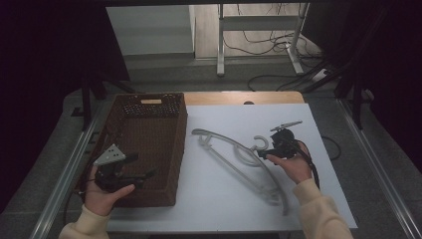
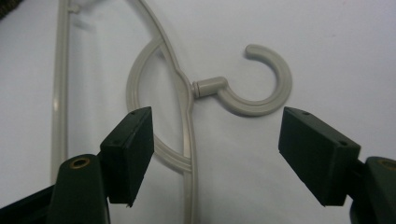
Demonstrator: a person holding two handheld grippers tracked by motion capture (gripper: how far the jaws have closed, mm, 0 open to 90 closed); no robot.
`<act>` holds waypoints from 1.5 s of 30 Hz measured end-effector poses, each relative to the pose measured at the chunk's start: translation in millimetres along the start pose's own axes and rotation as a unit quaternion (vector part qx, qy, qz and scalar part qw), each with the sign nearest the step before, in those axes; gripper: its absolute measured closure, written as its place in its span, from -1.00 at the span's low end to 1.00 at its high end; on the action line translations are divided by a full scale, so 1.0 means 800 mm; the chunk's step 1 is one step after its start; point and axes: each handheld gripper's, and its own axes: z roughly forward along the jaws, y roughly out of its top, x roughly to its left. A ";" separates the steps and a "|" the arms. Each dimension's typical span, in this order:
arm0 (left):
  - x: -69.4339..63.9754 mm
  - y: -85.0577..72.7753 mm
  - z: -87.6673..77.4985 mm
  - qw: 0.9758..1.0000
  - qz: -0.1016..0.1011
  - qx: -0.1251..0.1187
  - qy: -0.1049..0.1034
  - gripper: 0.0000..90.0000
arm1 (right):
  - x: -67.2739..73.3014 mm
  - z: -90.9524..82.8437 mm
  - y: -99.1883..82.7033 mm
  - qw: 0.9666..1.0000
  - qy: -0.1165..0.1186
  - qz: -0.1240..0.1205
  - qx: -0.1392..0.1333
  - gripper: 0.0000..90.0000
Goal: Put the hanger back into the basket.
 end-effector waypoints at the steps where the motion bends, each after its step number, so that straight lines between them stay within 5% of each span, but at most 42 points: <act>1: 0.000 0.000 0.000 1.000 0.000 0.000 0.000 -0.61 | -0.001 0.005 0.000 1.000 0.000 0.000 0.005 -0.40; 15: 0.002 0.000 -0.002 1.000 -0.001 -0.002 0.001 -0.61 | 0.005 0.043 0.004 0.999 -0.003 -0.012 0.042 -0.13; 28: 0.002 -0.001 -0.002 1.000 -0.001 -0.002 0.002 -0.61 | 0.011 0.055 0.003 0.998 -0.007 -0.030 0.058 0.09; 36: 0.003 -0.001 -0.004 1.000 -0.002 -0.005 0.003 -0.61 | 0.016 0.065 0.003 0.996 -0.014 -0.043 0.077 0.45; 40: 0.003 -0.001 -0.004 1.000 -0.002 -0.004 0.003 -0.61 | 0.022 0.067 0.008 0.995 -0.012 -0.052 0.088 0.78; 45: 0.003 -0.001 -0.005 1.000 -0.003 -0.006 0.003 -0.61 | 0.026 0.068 0.011 0.993 -0.017 -0.057 0.100 0.80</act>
